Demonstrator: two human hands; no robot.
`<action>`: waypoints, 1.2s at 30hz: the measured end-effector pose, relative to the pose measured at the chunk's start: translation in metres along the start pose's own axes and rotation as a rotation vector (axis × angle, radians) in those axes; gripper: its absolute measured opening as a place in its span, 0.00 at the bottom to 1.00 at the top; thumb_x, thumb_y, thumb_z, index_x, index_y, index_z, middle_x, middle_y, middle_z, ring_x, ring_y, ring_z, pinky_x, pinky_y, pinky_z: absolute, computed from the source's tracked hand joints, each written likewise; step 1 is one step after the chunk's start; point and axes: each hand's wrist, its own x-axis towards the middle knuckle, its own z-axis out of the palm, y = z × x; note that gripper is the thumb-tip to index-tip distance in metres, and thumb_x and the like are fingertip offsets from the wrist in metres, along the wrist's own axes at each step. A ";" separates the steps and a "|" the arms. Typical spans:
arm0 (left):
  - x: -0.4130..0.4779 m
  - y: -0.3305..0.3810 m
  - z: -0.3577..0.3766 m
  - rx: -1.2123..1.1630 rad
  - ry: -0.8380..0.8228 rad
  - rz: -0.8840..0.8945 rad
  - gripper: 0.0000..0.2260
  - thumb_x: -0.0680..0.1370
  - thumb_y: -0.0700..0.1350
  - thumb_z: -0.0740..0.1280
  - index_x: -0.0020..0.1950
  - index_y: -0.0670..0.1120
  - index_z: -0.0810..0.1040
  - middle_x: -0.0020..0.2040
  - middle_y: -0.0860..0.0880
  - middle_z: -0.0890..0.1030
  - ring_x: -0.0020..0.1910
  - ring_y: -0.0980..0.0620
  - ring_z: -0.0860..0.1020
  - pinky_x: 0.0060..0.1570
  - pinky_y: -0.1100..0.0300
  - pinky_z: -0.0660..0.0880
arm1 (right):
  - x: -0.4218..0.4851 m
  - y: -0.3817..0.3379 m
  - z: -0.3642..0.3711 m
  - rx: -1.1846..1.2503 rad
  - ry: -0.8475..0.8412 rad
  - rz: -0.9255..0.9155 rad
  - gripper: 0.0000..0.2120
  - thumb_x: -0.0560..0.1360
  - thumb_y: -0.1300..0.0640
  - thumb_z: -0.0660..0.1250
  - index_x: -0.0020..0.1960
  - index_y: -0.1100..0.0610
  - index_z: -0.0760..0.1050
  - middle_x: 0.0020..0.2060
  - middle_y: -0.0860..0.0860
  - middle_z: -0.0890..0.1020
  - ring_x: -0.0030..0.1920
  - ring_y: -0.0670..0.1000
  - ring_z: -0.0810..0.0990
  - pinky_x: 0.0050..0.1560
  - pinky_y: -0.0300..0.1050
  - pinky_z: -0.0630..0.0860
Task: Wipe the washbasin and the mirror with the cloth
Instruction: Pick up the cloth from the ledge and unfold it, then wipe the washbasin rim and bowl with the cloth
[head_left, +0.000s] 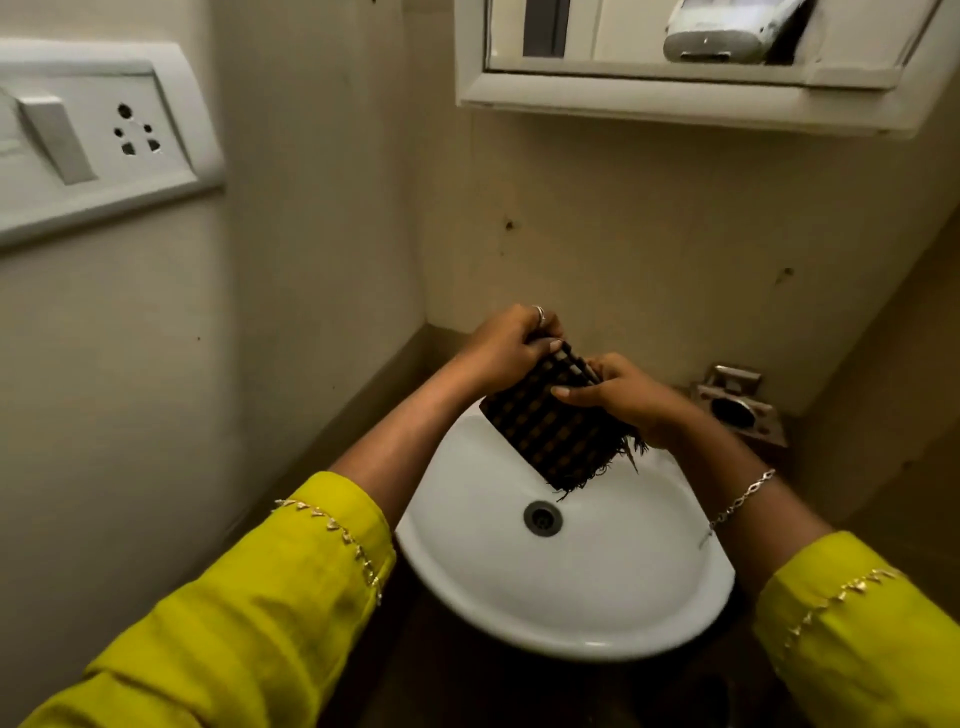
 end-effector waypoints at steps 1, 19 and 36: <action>-0.003 -0.009 0.002 0.000 0.004 0.006 0.07 0.77 0.38 0.62 0.50 0.40 0.79 0.49 0.41 0.81 0.49 0.45 0.77 0.49 0.55 0.72 | 0.002 0.002 0.008 0.015 0.006 0.013 0.06 0.76 0.63 0.62 0.42 0.56 0.75 0.39 0.54 0.81 0.42 0.52 0.81 0.46 0.44 0.77; -0.062 -0.189 0.090 0.300 0.097 -0.228 0.17 0.72 0.43 0.70 0.57 0.35 0.76 0.54 0.36 0.77 0.59 0.35 0.72 0.62 0.45 0.66 | 0.031 0.089 0.054 0.267 0.218 0.404 0.05 0.78 0.62 0.61 0.51 0.59 0.75 0.46 0.56 0.80 0.45 0.54 0.79 0.41 0.43 0.75; -0.079 -0.245 0.125 0.623 -0.151 -0.399 0.33 0.77 0.51 0.61 0.75 0.42 0.48 0.76 0.43 0.45 0.75 0.48 0.43 0.71 0.54 0.38 | 0.138 0.099 0.039 -0.032 0.181 0.316 0.14 0.79 0.61 0.58 0.63 0.63 0.71 0.60 0.60 0.76 0.60 0.59 0.75 0.59 0.52 0.71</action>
